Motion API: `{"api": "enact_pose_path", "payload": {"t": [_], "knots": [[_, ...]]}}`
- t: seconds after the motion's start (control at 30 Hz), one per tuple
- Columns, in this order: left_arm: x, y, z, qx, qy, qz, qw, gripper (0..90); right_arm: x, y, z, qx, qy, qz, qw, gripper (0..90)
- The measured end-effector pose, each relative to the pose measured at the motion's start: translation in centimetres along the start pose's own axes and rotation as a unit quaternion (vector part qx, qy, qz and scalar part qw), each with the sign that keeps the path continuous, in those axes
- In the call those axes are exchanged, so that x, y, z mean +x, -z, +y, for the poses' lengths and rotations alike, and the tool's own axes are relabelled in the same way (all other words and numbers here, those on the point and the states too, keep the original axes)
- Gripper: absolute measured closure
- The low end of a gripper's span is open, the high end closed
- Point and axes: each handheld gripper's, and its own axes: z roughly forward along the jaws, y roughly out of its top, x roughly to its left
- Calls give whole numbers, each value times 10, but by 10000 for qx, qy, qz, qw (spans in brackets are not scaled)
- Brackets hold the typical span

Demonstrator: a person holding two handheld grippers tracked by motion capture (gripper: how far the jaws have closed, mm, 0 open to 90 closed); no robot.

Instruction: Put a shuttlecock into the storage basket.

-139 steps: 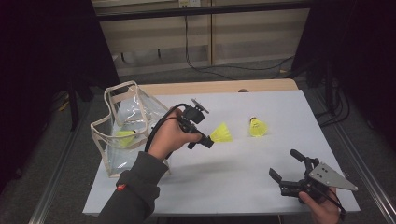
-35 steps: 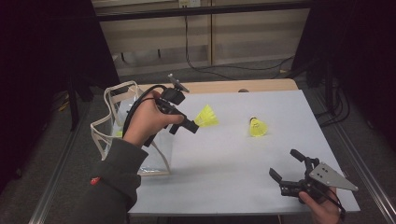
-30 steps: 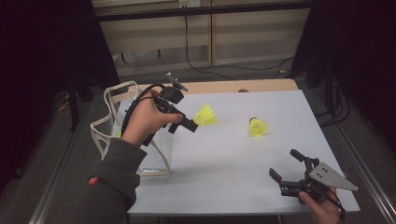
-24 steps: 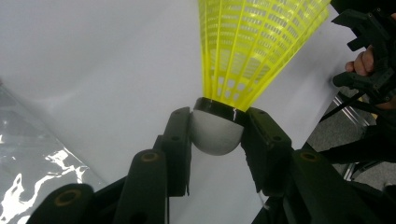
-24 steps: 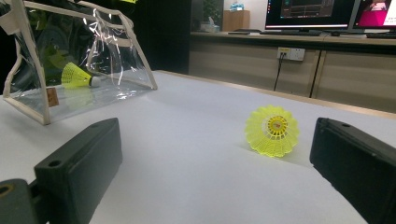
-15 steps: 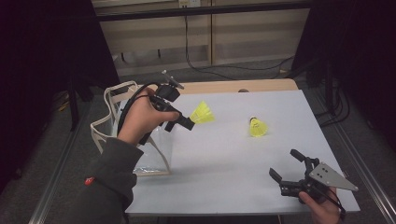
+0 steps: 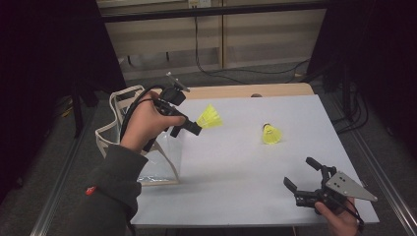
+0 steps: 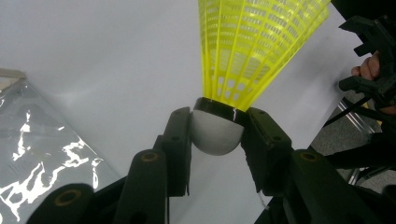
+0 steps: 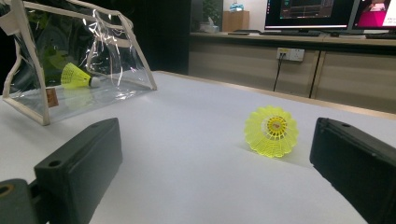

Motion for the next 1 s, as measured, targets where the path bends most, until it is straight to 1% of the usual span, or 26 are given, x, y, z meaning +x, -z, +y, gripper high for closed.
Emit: {"api": "enact_pose_path", "payload": {"t": [0.23, 0.33, 0.37, 0.53, 0.83, 1.0], "knots": [[5, 5, -2, -41, 46, 37, 10000, 631, 0, 0, 0, -7, 0, -5, 10000, 21], [6, 8, -3, -95, 124, 56, 9999, 631, 0, 0, 0, -7, -5, -7, 10000, 21], [8, 9, -4, -83, 96, 60, 9999, 631, 0, 0, 0, 0, -3, -2, 10000, 21], [10, 12, -5, -77, 124, 87, 9999, 631, 0, 0, 0, -13, -1, 13, 10000, 21], [13, 18, -6, -161, 181, 124, 9996, 631, 0, 0, 0, -4, -11, 12, 10000, 21], [15, 21, -6, -146, 187, 173, 9996, 631, 1, -1, 0, -8, -19, 6, 10000, 21]]}}
